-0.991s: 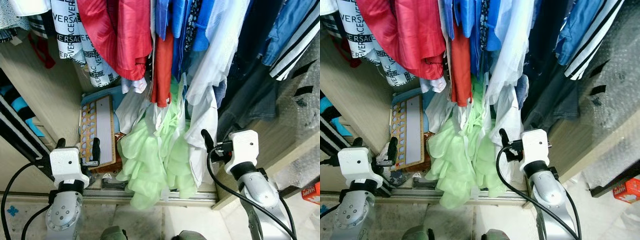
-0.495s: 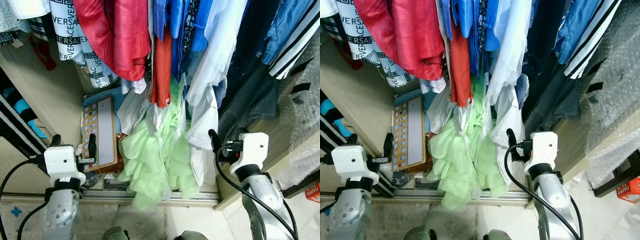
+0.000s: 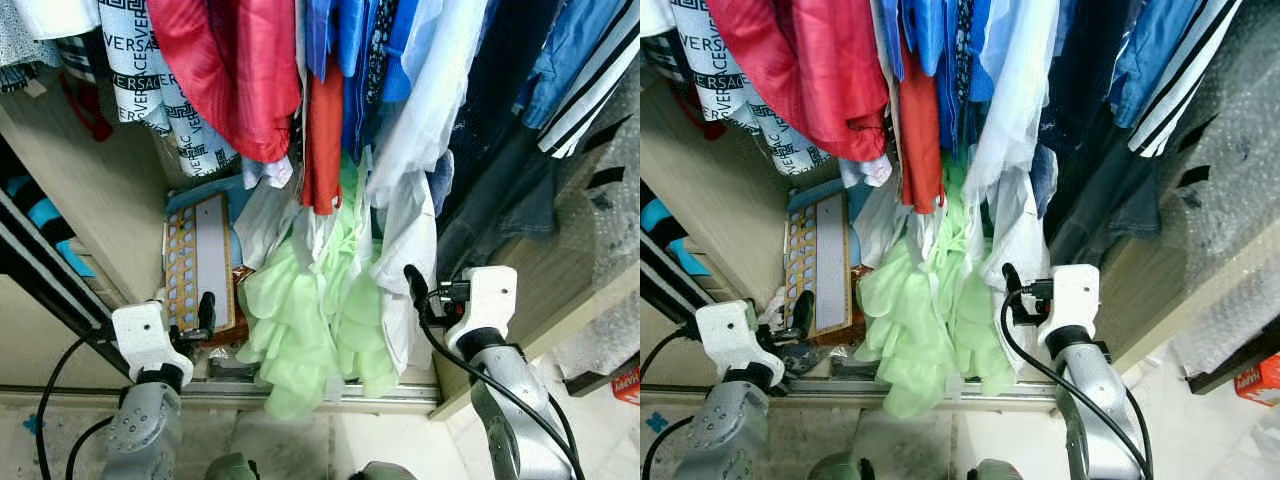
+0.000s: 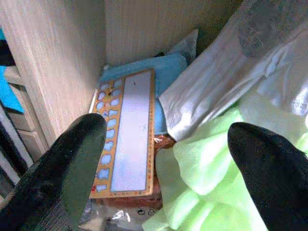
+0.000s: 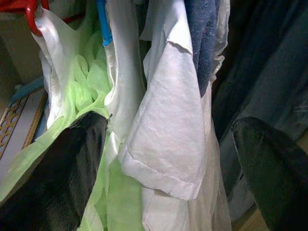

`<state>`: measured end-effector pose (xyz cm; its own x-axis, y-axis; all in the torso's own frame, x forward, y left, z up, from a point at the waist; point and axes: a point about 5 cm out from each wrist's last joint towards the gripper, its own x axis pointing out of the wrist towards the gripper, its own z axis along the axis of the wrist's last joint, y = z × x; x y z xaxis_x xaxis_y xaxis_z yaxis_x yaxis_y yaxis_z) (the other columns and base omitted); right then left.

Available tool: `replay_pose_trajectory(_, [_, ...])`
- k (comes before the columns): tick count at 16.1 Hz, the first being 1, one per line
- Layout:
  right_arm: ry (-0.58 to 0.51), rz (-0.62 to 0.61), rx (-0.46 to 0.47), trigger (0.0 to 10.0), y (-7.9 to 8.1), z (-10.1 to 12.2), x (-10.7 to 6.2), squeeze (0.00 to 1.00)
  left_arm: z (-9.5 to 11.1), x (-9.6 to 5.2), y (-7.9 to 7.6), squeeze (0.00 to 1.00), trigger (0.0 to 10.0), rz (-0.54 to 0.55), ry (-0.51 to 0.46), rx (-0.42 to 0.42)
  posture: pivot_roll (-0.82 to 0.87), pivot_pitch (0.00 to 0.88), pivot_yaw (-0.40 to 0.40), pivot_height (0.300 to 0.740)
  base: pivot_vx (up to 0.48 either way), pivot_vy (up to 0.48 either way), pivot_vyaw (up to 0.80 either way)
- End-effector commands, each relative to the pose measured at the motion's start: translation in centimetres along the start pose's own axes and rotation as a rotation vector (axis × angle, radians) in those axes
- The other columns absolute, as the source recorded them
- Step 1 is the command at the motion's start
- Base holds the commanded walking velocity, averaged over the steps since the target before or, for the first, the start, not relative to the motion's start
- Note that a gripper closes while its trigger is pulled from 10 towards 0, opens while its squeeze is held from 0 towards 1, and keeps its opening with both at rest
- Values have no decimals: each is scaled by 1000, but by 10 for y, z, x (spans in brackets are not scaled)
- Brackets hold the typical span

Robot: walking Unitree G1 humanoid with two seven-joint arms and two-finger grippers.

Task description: Clean up the room

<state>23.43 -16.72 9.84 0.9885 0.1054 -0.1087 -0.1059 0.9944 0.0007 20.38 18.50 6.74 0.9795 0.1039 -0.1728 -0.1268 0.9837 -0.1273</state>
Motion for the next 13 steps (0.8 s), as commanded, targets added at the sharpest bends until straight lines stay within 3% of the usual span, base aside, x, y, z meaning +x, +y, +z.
replay_pose_trajectory(1, [-5, -11, 4, 10000, -2, 2, 1, 0, 1, 1, 0, 0, 10000, -4, 5, -4, -59, 0, 3, 740, 0, 0, 0])
replay_pose_trajectory(13, [-78, -5, -53, 10000, -2, 16, 4, 0, 19, 1, -7, 0, 10000, -61, -110, 45, -60, 0, 0, 740, 0, 0, 0])
